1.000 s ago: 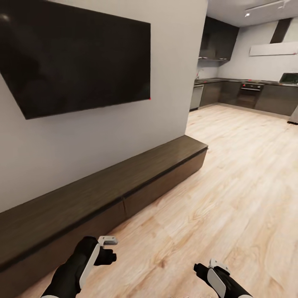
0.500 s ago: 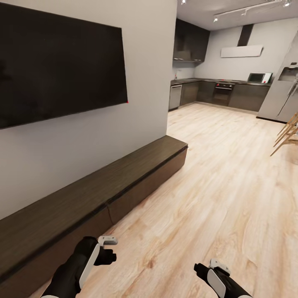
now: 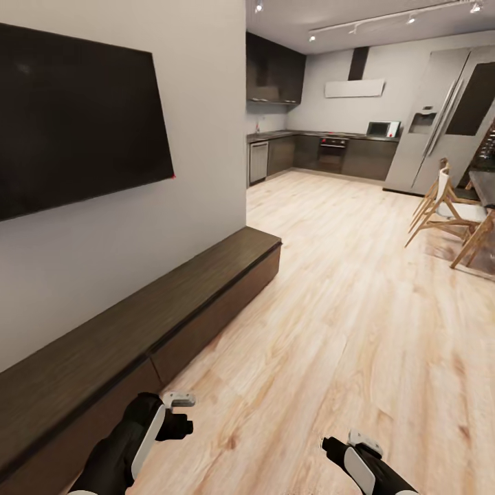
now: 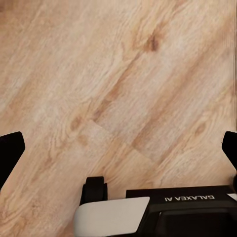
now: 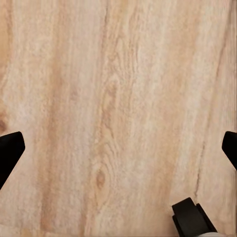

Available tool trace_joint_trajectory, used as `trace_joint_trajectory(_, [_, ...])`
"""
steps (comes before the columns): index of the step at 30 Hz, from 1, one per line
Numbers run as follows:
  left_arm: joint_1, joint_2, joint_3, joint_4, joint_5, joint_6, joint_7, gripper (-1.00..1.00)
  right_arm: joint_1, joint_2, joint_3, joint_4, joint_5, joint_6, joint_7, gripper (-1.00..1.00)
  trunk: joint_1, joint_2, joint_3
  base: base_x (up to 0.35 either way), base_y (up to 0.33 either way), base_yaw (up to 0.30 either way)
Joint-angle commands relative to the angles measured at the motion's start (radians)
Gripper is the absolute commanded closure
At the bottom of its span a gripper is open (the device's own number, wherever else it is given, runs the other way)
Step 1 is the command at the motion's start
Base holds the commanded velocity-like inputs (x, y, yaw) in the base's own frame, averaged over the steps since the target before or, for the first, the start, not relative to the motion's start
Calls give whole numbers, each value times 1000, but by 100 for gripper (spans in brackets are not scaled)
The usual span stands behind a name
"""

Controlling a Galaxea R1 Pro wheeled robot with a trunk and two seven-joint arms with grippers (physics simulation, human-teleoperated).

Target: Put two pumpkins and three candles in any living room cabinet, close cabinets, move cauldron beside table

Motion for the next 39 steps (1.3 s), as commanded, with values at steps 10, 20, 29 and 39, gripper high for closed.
trace_joint_trajectory(10, [0, 0, -2, 0, 0, 0, 0, -100, 0, 0, 0, 0, 0, 0, 0, -100, -35, 63, 28, 0, 0, -292])
trace_joint_trajectory(20, [0, 0, -7, 0, 2, -2, -2, -100, 0, 0, 0, 0, 0, -18, 0, -100, -35, 63, 28, 79, 0, -292])
trace_joint_trajectory(29, [0, 0, -7, 0, 2, -2, -2, -100, 0, 3, 1, 0, 1, -29, 0, -100, -35, 63, 28, 314, 0, -140])
trace_joint_trajectory(39, [0, 0, -7, 0, 2, -2, -2, -100, 0, 2, 1, 0, 1, -30, 0, -100, -35, 63, 32, 328, 0, -138])
